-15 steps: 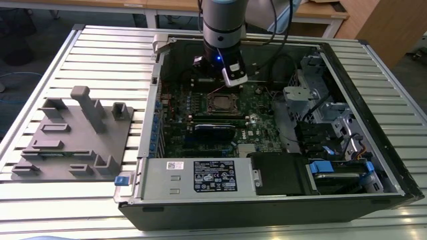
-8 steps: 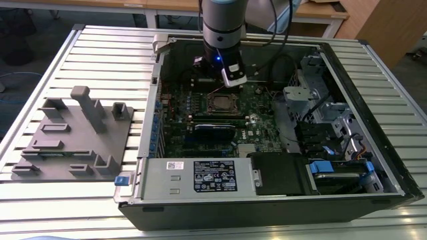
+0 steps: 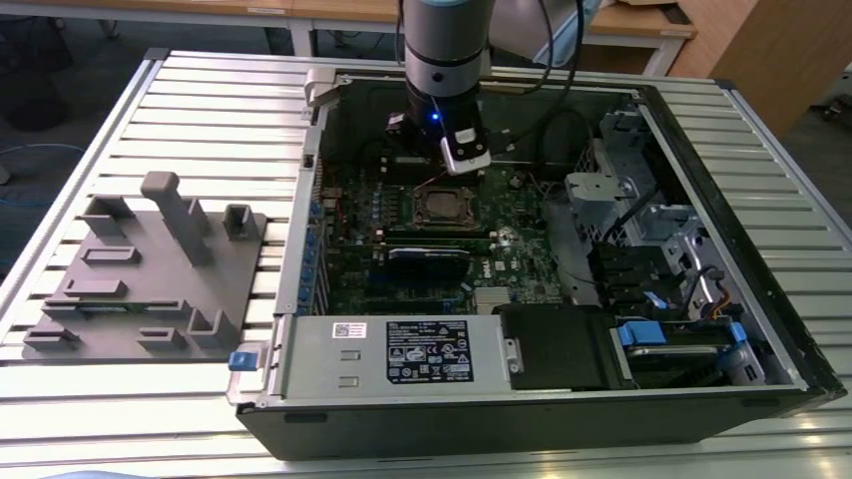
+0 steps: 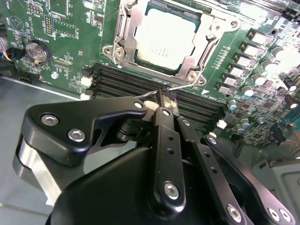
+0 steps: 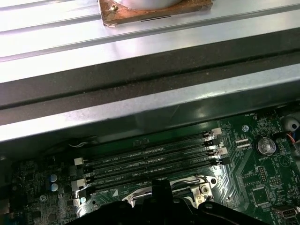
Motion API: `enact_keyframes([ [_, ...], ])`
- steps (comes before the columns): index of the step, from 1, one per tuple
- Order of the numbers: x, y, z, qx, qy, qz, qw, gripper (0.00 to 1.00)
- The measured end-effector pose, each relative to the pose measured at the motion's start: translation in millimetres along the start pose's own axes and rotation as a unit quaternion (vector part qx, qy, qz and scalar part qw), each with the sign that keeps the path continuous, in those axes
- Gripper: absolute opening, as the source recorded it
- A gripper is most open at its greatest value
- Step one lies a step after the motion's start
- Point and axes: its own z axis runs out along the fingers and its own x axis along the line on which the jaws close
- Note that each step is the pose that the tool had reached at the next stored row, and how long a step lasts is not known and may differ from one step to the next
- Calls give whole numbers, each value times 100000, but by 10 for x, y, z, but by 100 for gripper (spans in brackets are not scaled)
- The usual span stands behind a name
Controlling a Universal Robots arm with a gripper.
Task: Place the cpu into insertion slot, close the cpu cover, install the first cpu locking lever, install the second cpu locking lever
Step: 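Install the first cpu locking lever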
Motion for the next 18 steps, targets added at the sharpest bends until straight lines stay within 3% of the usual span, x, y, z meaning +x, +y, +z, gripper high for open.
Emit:
enact_keyframes([
  [8, 0, -3, 14, 1, -76, 310, 99999, 10],
  [18, -29, 19, 50, 29, -418, 1766, 99984, 10],
])
